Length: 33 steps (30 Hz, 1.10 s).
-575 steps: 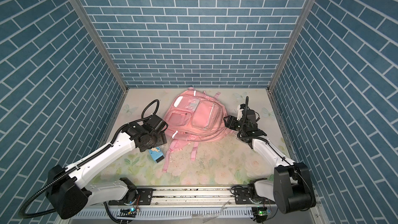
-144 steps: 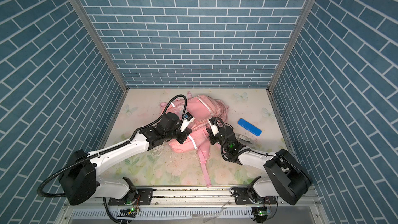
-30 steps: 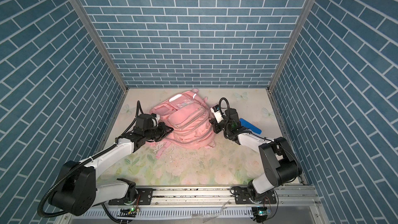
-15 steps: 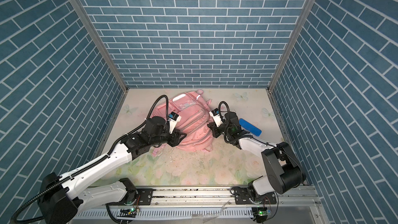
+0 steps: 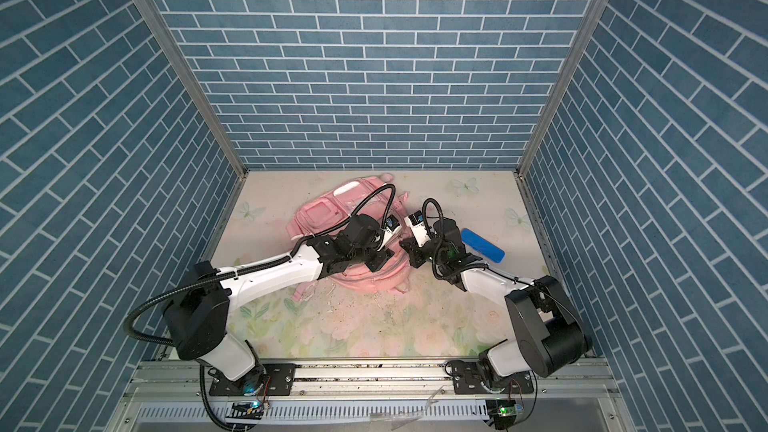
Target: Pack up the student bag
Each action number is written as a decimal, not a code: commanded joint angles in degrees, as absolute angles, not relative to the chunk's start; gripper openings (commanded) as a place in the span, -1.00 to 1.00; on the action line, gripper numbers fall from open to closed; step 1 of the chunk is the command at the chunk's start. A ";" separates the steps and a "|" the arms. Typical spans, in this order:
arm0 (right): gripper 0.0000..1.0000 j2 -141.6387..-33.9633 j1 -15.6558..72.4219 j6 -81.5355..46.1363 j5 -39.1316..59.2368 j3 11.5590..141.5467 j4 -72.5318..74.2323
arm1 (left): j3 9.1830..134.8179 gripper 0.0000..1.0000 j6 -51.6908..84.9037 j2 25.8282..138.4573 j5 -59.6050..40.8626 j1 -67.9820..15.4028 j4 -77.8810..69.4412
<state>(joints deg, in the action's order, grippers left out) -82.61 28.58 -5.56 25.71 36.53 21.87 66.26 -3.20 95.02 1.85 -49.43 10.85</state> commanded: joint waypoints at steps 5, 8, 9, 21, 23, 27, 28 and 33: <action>-1.00 -81.34 28.93 -6.35 27.27 35.91 25.93 | 70.26 -0.31 -4.08 98.66 10.63 -50.02 13.83; -1.00 -82.06 28.30 -7.00 25.73 36.45 25.41 | 70.45 -1.00 -4.71 98.22 10.37 -50.19 15.51; -1.00 -82.47 27.56 -7.31 25.58 36.63 25.40 | 70.01 -1.00 -5.19 97.38 9.94 -50.19 16.20; -1.00 -92.47 18.95 -4.17 24.38 45.82 19.61 | 53.94 -1.00 -14.07 75.49 -2.97 -50.23 18.52; -1.00 -94.36 18.51 -3.32 25.62 47.45 19.51 | 52.47 -1.00 -16.07 73.08 -4.79 -50.15 18.97; -1.00 -97.82 18.19 -1.03 27.64 50.91 17.71 | 50.81 -1.00 -21.35 69.49 -8.48 -50.16 20.62; -1.00 -98.68 18.11 -0.48 28.28 51.65 17.10 | 50.34 -1.00 -22.24 68.75 -8.78 -50.05 20.65; -1.00 -101.75 18.10 1.74 30.96 54.44 14.92 | 49.35 -1.00 -24.65 67.00 -10.38 -48.13 22.22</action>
<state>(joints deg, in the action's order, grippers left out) -100.22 21.52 -0.36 36.71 52.07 14.96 49.74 -20.86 69.89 -5.89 -49.01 17.89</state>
